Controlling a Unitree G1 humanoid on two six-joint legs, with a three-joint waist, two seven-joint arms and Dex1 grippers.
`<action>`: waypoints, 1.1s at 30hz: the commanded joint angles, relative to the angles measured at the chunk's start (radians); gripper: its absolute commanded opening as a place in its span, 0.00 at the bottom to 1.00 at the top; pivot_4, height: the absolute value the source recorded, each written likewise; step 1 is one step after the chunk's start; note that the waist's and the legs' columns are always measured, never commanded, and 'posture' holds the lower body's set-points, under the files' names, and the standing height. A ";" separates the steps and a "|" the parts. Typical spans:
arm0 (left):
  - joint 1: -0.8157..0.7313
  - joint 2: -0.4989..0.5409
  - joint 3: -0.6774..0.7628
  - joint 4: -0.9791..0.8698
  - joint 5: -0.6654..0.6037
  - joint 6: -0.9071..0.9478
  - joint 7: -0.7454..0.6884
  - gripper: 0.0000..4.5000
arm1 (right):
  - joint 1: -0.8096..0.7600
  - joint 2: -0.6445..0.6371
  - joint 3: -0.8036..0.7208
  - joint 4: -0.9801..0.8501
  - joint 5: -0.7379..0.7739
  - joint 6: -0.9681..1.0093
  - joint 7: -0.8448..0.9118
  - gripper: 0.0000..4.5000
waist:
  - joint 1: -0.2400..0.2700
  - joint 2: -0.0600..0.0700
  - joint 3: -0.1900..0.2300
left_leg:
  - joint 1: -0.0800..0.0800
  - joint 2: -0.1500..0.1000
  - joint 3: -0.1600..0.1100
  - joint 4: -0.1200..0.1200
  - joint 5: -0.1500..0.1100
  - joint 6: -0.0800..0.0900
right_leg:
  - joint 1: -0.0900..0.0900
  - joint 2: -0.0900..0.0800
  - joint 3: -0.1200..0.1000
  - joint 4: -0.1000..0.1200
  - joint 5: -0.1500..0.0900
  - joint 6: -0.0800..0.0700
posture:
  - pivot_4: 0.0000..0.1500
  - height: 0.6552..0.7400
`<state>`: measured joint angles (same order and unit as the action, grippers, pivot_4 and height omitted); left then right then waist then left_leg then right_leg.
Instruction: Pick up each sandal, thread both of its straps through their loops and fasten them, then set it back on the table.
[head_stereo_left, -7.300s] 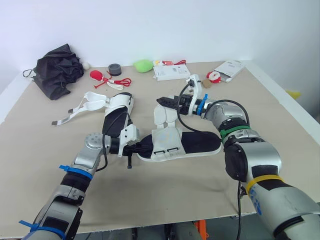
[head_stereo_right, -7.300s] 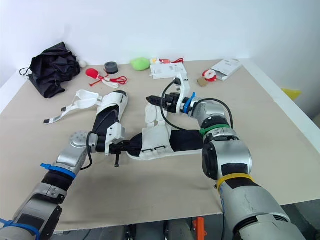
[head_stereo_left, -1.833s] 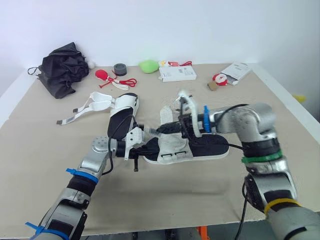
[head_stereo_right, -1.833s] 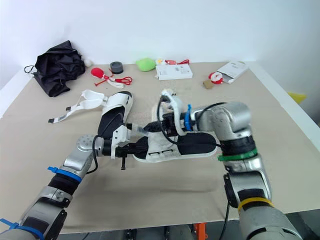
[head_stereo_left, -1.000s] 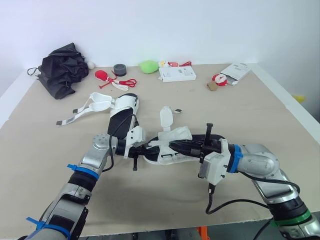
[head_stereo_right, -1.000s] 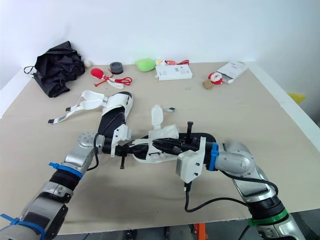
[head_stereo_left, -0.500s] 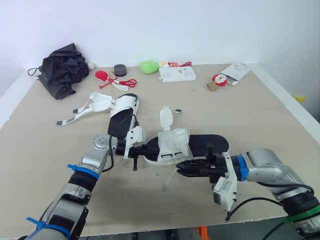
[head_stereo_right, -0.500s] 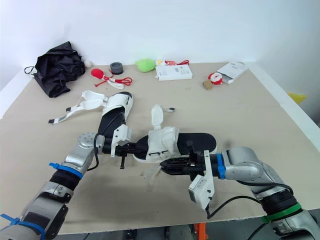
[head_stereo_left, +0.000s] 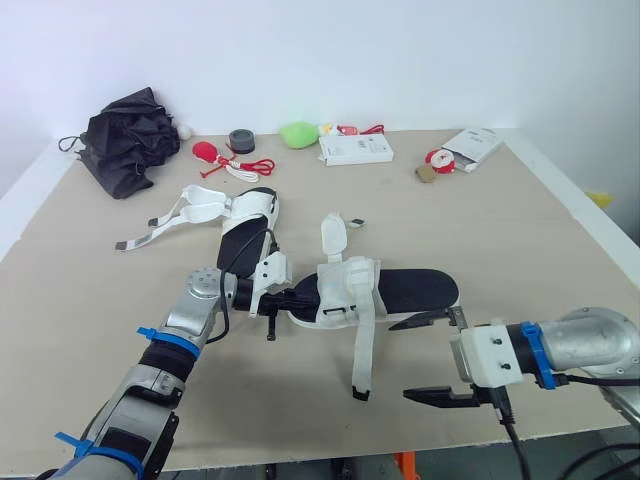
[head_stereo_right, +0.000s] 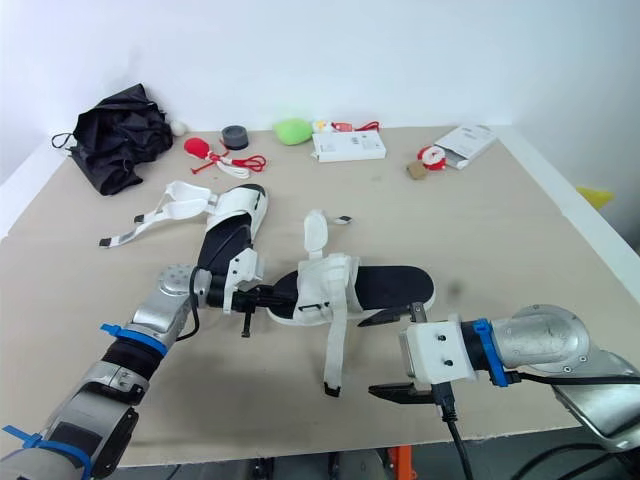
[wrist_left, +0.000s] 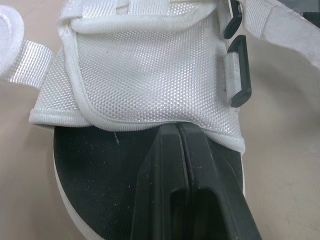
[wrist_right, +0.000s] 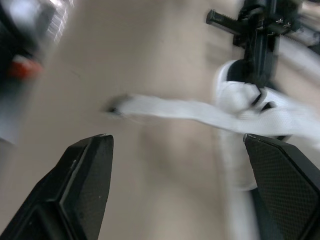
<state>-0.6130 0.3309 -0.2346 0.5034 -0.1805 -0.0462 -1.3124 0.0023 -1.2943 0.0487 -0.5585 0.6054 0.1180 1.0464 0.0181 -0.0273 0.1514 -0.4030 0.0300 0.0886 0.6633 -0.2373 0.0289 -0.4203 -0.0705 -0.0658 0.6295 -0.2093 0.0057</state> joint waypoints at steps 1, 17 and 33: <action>0.043 0.003 -0.065 0.060 0.061 0.021 -0.016 0.00 | -0.017 -0.103 -0.122 -0.098 0.403 0.384 -0.047 0.99 | 0.000 0.000 0.000 | 0.000 0.000 0.000 0.000 0.000 0.000 | 0.000 -0.001 0.000 0.000 0.000 0.000 | 1.00 1.00; 0.079 0.027 -0.066 -0.027 0.055 0.057 -0.017 0.00 | -0.229 0.224 0.048 0.069 0.665 1.042 -0.416 0.99 | -0.002 -0.005 -0.002 | -0.003 -0.001 0.000 0.001 -0.005 0.001 | -0.001 0.000 0.001 -0.001 0.000 0.005 | 1.00 1.00; 0.076 0.064 -0.098 -0.045 0.093 -0.005 -0.021 0.00 | -0.268 0.437 0.060 0.119 0.893 1.165 -0.747 0.88 | -0.006 -0.006 -0.003 | -0.003 0.000 -0.001 0.001 -0.006 0.001 | -0.001 0.002 0.001 -0.001 0.000 0.005 | 1.00 1.00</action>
<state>-0.5826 0.3731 -0.2603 0.4141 -0.1604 -0.0659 -1.3141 -0.2522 -0.8754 0.1126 -0.4551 1.4781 1.2814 0.3389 0.0116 -0.0329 0.1485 -0.4065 0.0301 0.0879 0.6639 -0.2436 0.0303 -0.4213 -0.0681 -0.0644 0.6286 -0.2098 0.0106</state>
